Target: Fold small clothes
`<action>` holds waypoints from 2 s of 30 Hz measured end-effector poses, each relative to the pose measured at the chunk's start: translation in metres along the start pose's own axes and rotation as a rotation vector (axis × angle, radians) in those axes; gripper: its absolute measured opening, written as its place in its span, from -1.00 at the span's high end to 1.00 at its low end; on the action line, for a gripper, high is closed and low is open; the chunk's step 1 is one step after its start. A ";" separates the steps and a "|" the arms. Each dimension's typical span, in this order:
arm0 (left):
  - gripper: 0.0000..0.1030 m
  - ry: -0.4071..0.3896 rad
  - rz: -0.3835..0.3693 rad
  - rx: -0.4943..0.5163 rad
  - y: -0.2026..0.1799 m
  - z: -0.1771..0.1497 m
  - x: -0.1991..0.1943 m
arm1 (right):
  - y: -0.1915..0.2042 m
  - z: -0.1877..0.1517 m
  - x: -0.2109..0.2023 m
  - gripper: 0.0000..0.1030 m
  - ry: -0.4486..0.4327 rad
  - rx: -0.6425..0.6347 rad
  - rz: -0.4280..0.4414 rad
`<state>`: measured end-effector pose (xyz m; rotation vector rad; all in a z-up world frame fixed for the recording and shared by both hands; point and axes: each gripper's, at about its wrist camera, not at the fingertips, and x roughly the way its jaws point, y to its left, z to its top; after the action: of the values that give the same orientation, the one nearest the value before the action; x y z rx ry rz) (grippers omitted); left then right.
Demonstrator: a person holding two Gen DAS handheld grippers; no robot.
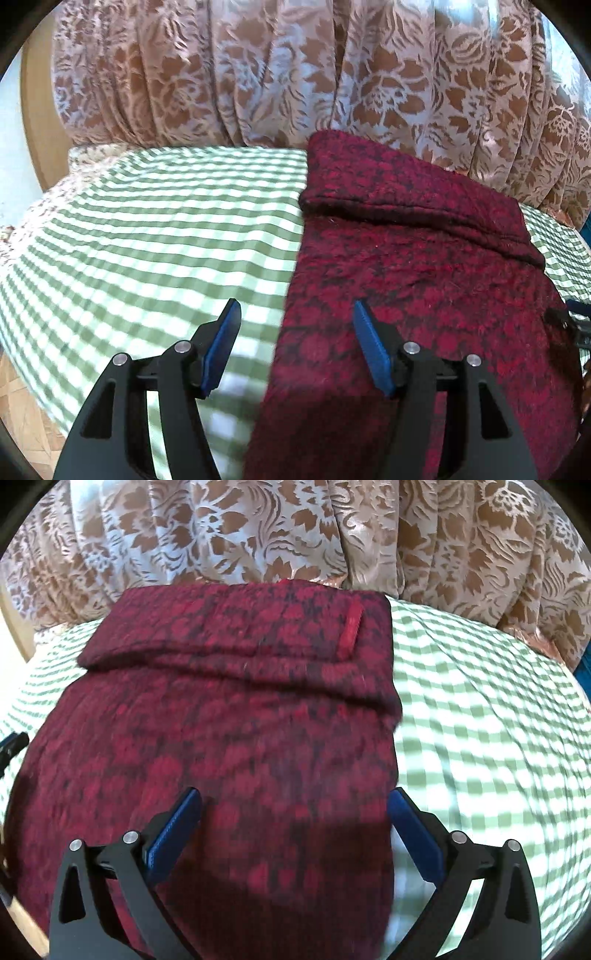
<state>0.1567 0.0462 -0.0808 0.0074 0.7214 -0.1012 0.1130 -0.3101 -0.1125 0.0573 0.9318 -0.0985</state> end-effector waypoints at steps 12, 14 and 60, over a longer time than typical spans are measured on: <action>-0.33 0.008 0.009 0.025 0.025 -0.029 -0.040 | -0.023 -0.082 -0.046 -0.93 0.041 0.124 0.120; -0.34 0.044 0.008 0.029 0.031 -0.040 -0.041 | -0.023 -0.094 -0.052 -0.93 0.056 0.132 0.158; -0.51 0.145 -0.613 -0.514 0.069 0.100 0.060 | -0.076 0.029 0.018 -0.27 0.033 0.625 0.663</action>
<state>0.2736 0.1048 -0.0472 -0.7070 0.8592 -0.5021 0.1389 -0.3889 -0.1104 0.9399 0.8449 0.2316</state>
